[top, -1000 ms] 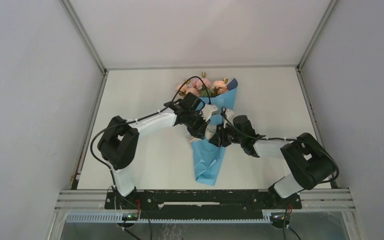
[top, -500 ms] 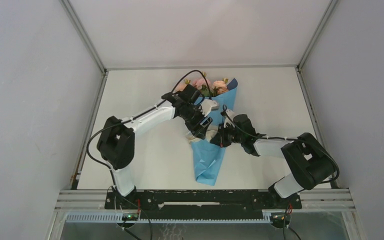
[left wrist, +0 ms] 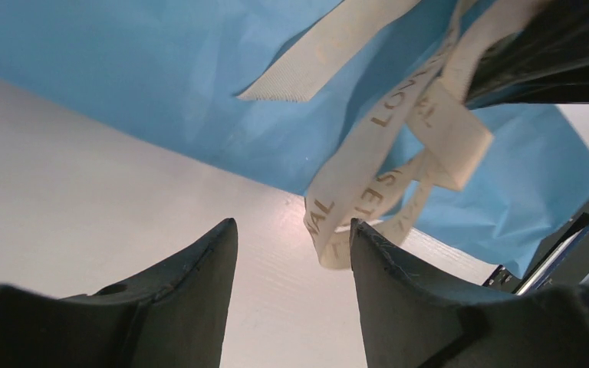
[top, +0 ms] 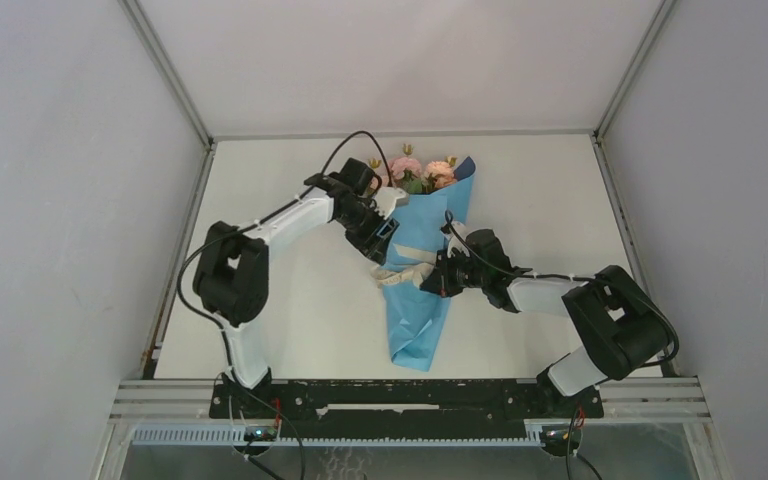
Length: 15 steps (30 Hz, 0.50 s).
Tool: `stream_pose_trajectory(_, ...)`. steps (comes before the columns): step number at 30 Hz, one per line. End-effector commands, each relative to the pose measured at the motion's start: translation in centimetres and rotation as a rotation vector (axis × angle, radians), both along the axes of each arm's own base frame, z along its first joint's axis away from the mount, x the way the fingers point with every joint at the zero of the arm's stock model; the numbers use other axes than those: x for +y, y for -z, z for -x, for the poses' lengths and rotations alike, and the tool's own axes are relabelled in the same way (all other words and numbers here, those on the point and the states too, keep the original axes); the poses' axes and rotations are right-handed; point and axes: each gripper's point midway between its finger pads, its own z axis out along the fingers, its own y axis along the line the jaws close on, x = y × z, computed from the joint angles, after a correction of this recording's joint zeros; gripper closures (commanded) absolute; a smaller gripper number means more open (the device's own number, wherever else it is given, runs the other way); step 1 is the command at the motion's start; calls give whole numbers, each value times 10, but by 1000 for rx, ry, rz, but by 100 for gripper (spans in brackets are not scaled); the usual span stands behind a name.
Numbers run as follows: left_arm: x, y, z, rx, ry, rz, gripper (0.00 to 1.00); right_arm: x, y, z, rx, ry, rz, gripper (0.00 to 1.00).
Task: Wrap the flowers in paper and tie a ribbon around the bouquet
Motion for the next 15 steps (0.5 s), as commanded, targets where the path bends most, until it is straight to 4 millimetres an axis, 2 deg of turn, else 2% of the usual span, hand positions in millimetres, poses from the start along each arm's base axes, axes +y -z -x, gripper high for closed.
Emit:
stream_pose_trajectory(1, -8, 18, 6, 54, 25, -2, 39, 8, -24, -6, -57, -16, -39, 100)
stream_pose_trajectory(4, -8, 26, 7, 70, 31, -9, 45, 7, -27, -6, -64, -20, -39, 100)
stream_pose_trajectory(6, -7, 30, 8, 82, 33, -17, 54, 7, -28, -6, -62, -21, -39, 100)
stream_pose_trajectory(8, -7, 33, 13, 101, 45, -12, 69, 7, -30, -6, -57, -25, -30, 100)
stream_pose_trajectory(10, -7, 33, 17, 117, 59, -9, 96, 7, -34, -5, -50, -34, -27, 100)
stream_pose_trajectory(11, -7, 31, 18, 116, 62, -6, 99, 7, -35, -1, -35, -43, -23, 100)
stream_pose_trajectory(13, -5, 27, 13, 96, 49, 1, 100, 10, -40, 8, 4, -81, -35, 100)
stream_pose_trajectory(15, -1, 17, 0, 44, -5, 18, 100, 15, -47, 23, 68, -145, -55, 100)
